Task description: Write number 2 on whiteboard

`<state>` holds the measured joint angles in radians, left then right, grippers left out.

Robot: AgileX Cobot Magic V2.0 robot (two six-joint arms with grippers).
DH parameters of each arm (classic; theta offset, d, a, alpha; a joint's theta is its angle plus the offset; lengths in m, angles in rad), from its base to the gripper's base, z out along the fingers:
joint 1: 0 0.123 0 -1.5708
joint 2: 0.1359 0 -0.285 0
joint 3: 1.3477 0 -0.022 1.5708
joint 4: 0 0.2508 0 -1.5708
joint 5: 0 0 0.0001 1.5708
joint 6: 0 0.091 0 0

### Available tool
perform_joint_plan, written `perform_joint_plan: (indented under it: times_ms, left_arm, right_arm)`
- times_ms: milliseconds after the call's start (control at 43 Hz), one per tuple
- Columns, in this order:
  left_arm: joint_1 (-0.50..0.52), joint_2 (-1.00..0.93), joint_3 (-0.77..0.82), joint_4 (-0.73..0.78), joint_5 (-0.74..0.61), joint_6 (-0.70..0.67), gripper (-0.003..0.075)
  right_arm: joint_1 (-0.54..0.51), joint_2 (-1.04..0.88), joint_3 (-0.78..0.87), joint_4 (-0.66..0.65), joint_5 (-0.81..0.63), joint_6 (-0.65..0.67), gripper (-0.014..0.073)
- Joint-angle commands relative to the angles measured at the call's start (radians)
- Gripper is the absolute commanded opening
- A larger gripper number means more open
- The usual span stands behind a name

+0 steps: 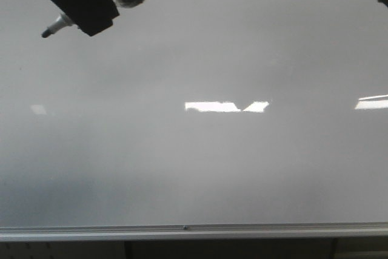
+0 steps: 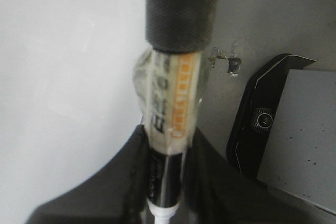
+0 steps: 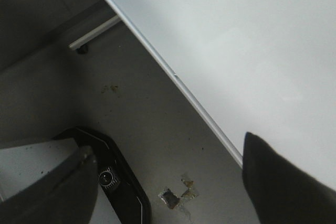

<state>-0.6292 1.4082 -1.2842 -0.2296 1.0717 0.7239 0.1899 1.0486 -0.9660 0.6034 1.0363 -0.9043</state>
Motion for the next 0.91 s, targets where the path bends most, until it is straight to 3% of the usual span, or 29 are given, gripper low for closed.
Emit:
perform_joint_plan:
  times_ms: [0,372,534,744,883]
  left_arm:
    - [-0.057,-0.039,-0.034,-0.025,-0.030,0.011,0.0041]
    - [-0.221,-0.039,-0.034,-0.025,-0.034,0.025,0.0041]
    - [-0.233,-0.039,-0.034,-0.025,-0.034,0.025,0.0041]
    - [-0.235,-0.039,-0.034,-0.029,-0.036,0.025,0.0041]
    - [-0.245,-0.039,-0.034,-0.029,-0.039,0.025,0.0041]
  right_arm:
    - [0.078,0.028,-0.067,0.052,-0.004,-0.078,0.0592]
    - [0.308,0.085,-0.137,0.053,-0.031,-0.174,0.0592]
    - [0.329,0.085,-0.137,0.077,-0.032,-0.174,0.0589]
    - [0.329,0.085,-0.137,0.097,-0.032,-0.174,0.0495]
    - [0.329,0.085,-0.137,0.098,-0.032,-0.174,0.0484]
